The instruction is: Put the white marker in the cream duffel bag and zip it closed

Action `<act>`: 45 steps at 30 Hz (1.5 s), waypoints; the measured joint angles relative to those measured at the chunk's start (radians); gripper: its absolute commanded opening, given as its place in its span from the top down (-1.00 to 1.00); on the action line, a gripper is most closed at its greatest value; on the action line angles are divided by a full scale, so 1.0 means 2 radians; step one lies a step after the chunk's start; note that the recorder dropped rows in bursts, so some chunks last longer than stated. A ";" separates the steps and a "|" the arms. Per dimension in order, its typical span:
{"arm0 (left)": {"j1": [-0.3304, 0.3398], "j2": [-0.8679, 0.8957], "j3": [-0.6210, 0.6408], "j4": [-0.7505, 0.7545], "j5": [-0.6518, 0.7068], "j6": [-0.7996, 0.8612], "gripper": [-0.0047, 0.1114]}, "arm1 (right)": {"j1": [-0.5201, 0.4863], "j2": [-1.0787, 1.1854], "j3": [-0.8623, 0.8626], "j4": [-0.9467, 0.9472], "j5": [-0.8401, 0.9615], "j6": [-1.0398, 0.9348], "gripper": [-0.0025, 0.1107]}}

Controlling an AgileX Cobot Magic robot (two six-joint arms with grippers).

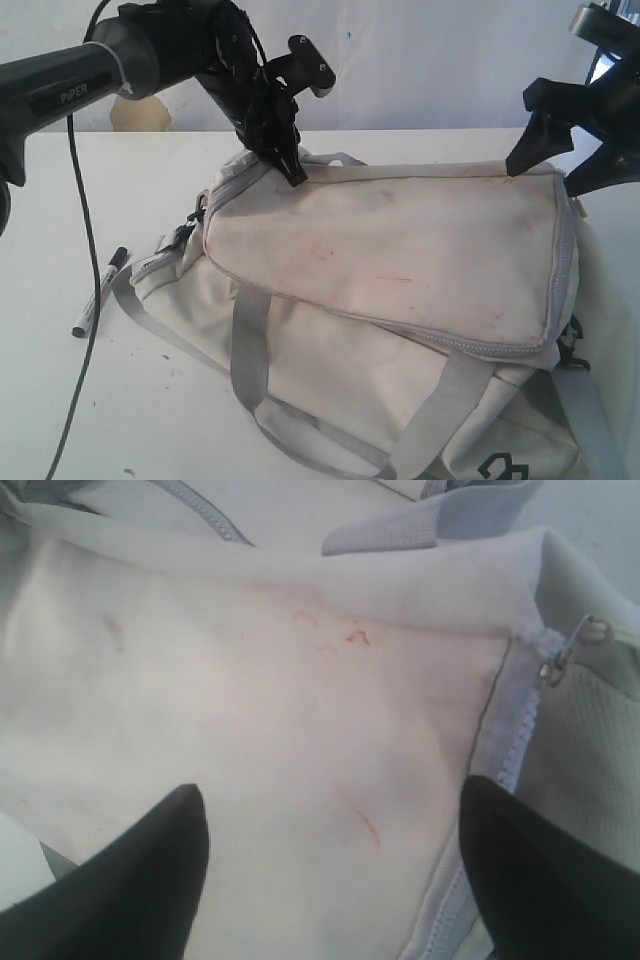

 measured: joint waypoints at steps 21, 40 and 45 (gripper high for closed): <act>0.064 -0.028 0.000 -0.196 0.021 -0.112 0.92 | 0.000 0.001 0.000 0.128 -0.069 -0.130 0.11; 0.105 -0.035 0.001 -0.341 0.101 -0.082 0.92 | 0.111 0.083 0.000 0.306 -0.222 -0.394 -0.16; 0.105 -0.035 0.001 -0.342 0.102 -0.083 0.92 | 0.140 0.103 0.000 0.326 -0.276 -0.404 -0.16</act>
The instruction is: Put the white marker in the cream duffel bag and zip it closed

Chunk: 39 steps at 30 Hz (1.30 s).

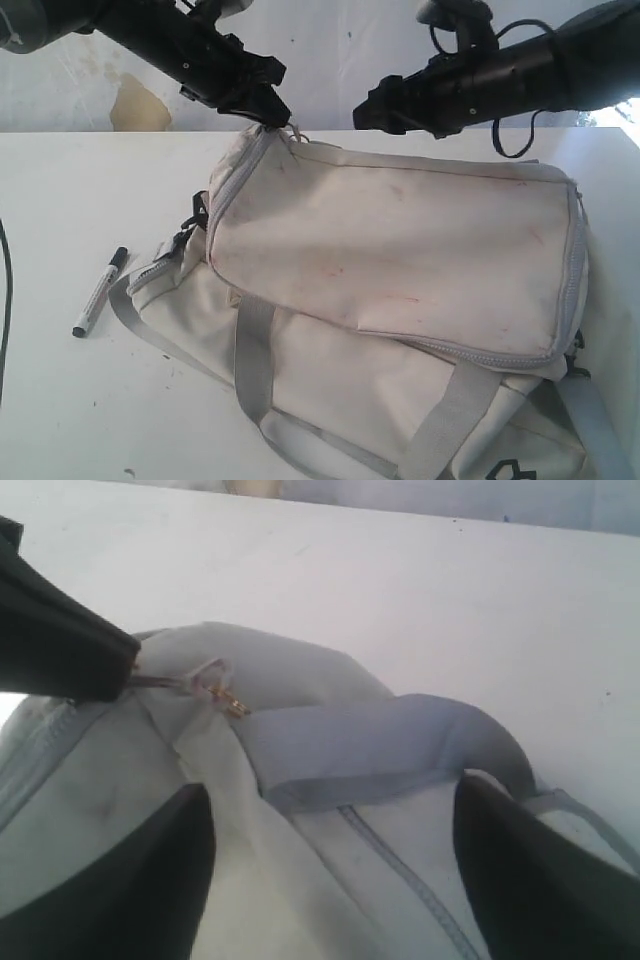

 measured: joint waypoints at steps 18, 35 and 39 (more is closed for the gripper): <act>0.031 -0.001 0.000 -0.050 0.016 -0.071 0.92 | 0.034 0.093 -0.096 0.064 0.085 -0.038 -0.16; 0.031 -0.001 0.000 -0.067 0.043 -0.045 0.92 | 0.043 0.139 -0.125 0.078 0.099 -0.092 0.56; 0.032 -0.001 0.000 -0.053 0.045 -0.018 0.92 | 0.044 0.141 -0.125 0.081 0.102 -0.093 0.96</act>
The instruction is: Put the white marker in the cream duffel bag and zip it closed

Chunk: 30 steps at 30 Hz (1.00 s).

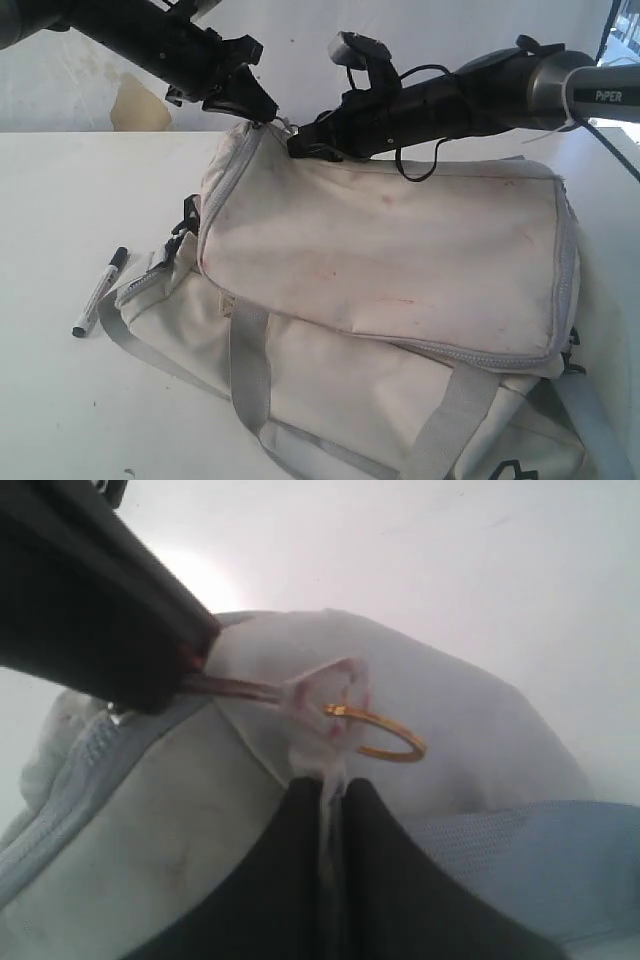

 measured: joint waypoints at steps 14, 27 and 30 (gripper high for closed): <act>0.000 -0.024 0.001 0.006 -0.002 0.051 0.92 | -0.015 0.000 -0.001 0.008 -0.015 0.083 0.96; 0.003 -0.055 0.070 0.022 0.004 0.107 0.92 | -0.020 0.002 -0.001 -0.005 -0.056 0.106 0.96; 0.003 -0.057 0.070 0.034 0.004 0.113 0.75 | -0.020 0.002 -0.001 -0.005 -0.056 0.107 0.96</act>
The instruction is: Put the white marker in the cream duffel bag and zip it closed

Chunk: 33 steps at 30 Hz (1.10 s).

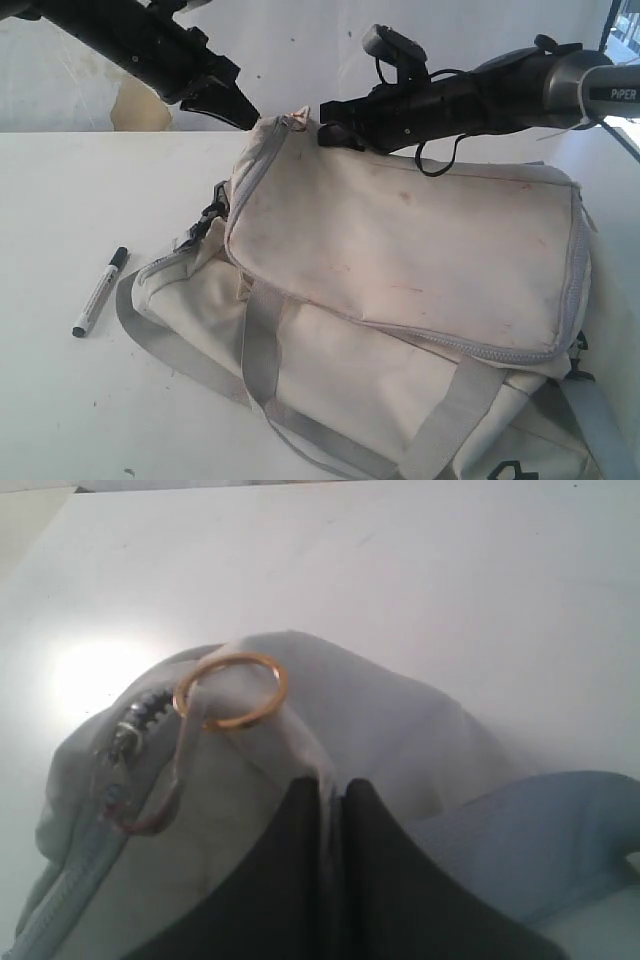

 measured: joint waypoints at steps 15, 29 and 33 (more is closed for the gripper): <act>-0.014 0.003 0.000 -0.023 -0.124 -0.100 -0.32 | 0.000 0.000 0.000 0.000 0.019 0.000 0.96; -0.040 0.030 0.000 -0.009 -0.186 -0.072 -0.32 | -0.001 0.000 0.000 0.000 0.024 0.000 0.96; -0.056 0.030 0.000 0.028 -0.212 -0.065 -0.32 | -0.001 0.000 0.000 0.000 0.024 0.000 0.96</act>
